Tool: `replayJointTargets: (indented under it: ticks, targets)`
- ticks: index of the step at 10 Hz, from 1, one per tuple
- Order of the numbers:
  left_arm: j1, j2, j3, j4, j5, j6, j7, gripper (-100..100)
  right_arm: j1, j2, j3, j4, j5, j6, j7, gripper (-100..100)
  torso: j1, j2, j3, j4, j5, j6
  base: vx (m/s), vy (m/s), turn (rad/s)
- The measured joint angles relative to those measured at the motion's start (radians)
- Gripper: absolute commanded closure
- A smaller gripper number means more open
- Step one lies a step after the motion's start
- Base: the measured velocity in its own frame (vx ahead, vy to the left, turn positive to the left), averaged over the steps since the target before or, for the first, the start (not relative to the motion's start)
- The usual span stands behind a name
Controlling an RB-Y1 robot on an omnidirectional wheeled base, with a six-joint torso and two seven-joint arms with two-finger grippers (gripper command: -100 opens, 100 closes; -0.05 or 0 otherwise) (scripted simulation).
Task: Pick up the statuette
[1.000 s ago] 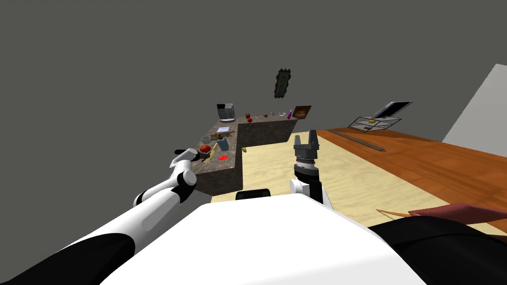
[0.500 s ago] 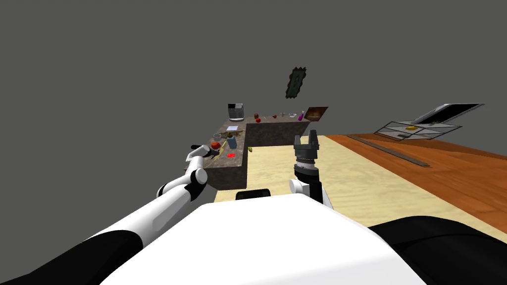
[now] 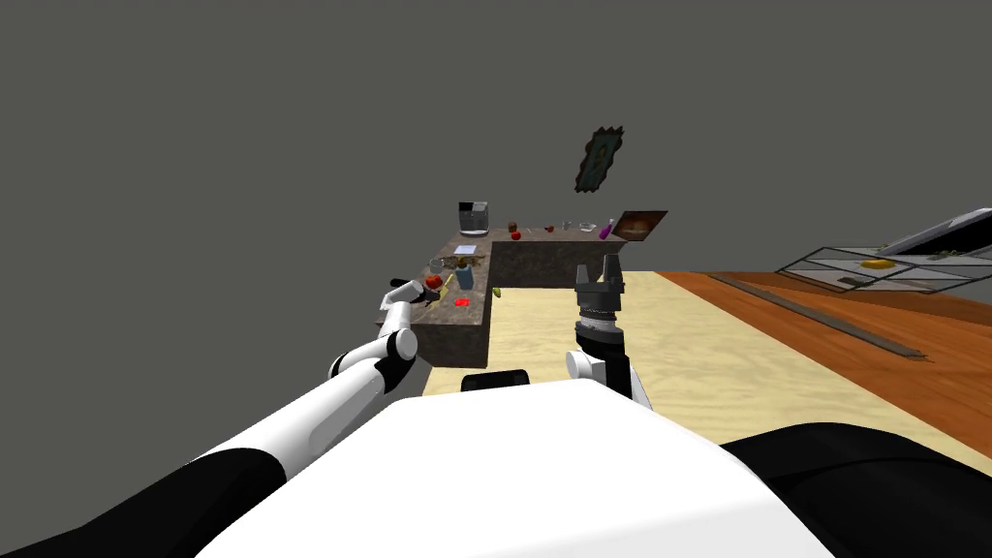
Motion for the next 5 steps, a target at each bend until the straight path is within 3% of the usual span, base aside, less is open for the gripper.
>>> replayJointTargets:
  ticks: [2, 4, 5]
  targets:
    - [-0.043, -0.012, -0.015, 0.057, -0.018, -0.029, 0.010, 100, 0.000, 0.000, 0.000, 0.000, 0.000, 0.000, 0.000, 0, 0.000, 0.000, 0.000, 0.000, 0.000, 0.000, 0.010, 0.026, 0.165]
    - [-0.045, -0.057, -0.037, 0.001, -0.044, -0.005, 0.030, 100, 0.000, 0.000, 0.000, 0.000, 0.000, 0.000, 0.000, 0, 0.001, 0.000, 0.000, 0.000, 0.000, -0.001, 0.020, 0.028, 0.159]
    - [-0.046, -0.060, -0.038, -0.004, -0.046, 0.000, 0.033, 0, 0.000, 0.000, 0.000, 0.000, 0.000, 0.000, 0.000, 0, 0.001, 0.000, 0.000, 0.000, 0.000, -0.001, 0.000, 0.000, 0.000]
